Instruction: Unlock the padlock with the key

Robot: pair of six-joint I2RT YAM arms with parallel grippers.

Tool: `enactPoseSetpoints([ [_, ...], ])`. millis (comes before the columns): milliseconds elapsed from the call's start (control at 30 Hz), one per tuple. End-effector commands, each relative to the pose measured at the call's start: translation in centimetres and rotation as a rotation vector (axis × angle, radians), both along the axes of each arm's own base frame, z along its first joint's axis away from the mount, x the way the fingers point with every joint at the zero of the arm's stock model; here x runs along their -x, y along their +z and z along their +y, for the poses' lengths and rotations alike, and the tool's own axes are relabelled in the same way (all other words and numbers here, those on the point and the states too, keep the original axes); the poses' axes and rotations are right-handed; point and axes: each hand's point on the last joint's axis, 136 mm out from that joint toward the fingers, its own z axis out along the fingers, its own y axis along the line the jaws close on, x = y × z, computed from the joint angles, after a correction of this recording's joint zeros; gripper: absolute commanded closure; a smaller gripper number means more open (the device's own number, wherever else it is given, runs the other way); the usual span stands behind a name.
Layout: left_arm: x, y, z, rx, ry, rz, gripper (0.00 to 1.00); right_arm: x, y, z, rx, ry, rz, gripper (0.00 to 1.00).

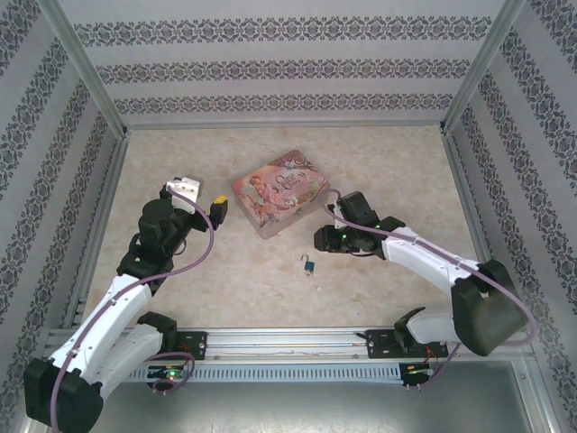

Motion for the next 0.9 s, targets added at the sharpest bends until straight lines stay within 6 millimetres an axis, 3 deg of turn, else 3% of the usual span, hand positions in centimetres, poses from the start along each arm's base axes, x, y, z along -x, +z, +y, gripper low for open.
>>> enactPoseSetpoints([
  [0, -0.4, 0.7, 0.5, -0.010, 0.022, -0.041, 0.00, -0.8, 1.4, -2.4, 0.073, -0.036, -0.098, 0.61],
  [300, -0.7, 0.4, 1.7, 0.016, 0.104, -0.029, 0.01, -2.7, 6.1, -6.9, 0.157, -0.113, -0.347, 0.50],
  [533, -0.9, -0.7, 4.6, 0.059, 0.284, -0.013, 0.01, -3.4, 8.6, -11.0, 0.214, -0.207, -0.500, 0.36],
  [867, -1.1, -1.6, 6.4, -0.023, 0.381, -0.004, 0.01, -4.5, 8.9, -16.6, 0.289, -0.375, -0.668, 0.10],
])
